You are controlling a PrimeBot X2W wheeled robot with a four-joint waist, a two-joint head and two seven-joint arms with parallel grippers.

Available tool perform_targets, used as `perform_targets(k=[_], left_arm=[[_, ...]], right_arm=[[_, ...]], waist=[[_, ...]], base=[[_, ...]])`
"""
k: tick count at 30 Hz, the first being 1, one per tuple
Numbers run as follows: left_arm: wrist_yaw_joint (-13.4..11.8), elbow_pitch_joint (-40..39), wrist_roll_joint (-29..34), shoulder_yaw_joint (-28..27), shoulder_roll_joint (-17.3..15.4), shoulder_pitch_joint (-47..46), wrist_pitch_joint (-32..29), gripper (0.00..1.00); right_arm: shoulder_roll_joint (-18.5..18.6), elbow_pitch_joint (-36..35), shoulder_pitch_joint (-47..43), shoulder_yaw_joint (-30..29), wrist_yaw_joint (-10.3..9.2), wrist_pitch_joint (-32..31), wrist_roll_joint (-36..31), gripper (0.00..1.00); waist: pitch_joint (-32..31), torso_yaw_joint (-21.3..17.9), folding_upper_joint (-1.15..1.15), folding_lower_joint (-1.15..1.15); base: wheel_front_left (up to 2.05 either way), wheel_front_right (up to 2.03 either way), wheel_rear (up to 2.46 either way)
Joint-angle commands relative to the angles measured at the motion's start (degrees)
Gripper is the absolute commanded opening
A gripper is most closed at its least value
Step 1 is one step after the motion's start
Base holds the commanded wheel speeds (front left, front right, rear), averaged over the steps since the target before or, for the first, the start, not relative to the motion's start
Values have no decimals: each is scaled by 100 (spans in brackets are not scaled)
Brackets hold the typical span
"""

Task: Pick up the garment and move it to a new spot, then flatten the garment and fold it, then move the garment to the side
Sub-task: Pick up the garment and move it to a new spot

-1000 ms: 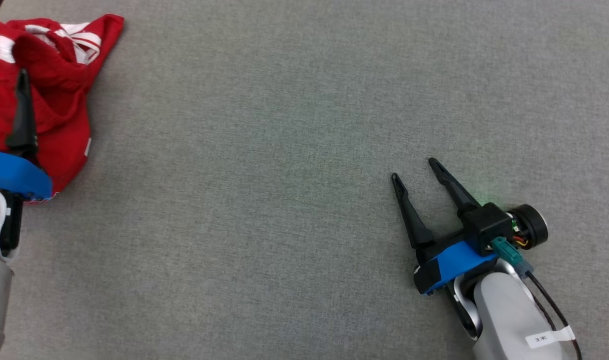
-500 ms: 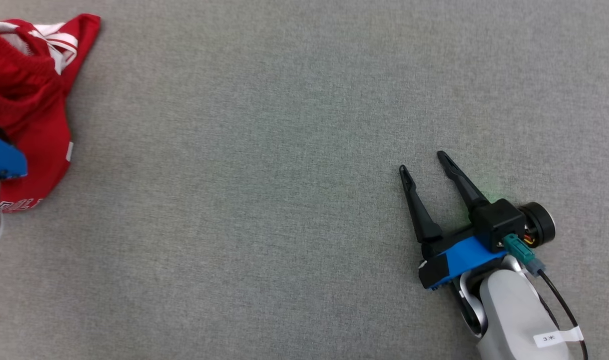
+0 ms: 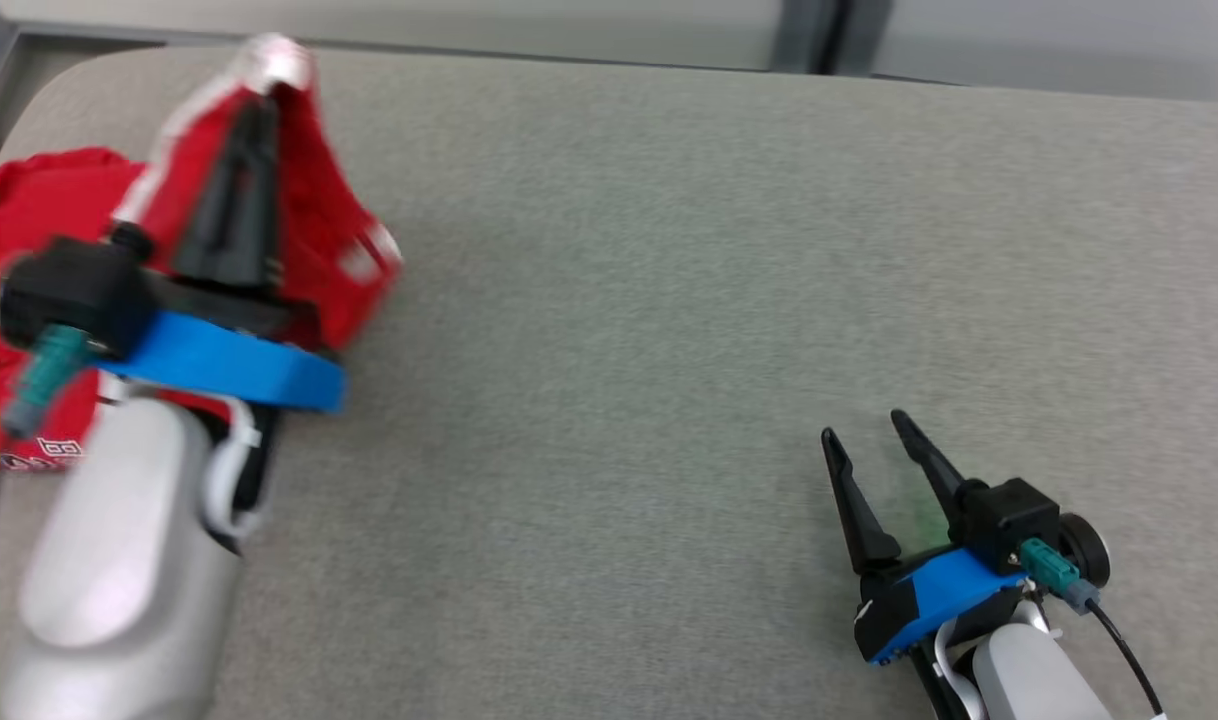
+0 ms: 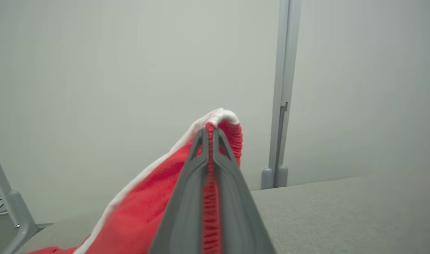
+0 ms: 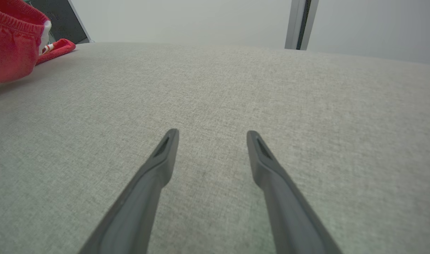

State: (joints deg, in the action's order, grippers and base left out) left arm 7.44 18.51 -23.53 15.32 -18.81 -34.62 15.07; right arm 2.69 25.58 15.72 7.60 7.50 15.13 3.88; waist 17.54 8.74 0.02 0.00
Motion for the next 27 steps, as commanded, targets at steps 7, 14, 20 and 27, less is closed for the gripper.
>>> perform_targets(k=[7,14,20,27], left_arm=[[9,-497,-3,695,583,671,16,0],[9,-735,62,1400,808,1069,16,0],[9,-689,204,1982,894,1269,15,0],[9,-67,281,2070,762,1545,16,100]], right_arm=[[32,-223,-350,5,-1,4,172,100],[33,-508,-482,121,-1,4,298,100],[31,-684,-572,257,-1,3,362,100],[30,-706,-628,252,-1,3,463,100]], waist=[[-325,-1006,-2,0],[-228,-1801,-2,0],[-213,-2238,-2,0],[-390,-2193,-2,0]], base=[[0,0,0],[0,0,0],[0,0,0],[0,0,0]])
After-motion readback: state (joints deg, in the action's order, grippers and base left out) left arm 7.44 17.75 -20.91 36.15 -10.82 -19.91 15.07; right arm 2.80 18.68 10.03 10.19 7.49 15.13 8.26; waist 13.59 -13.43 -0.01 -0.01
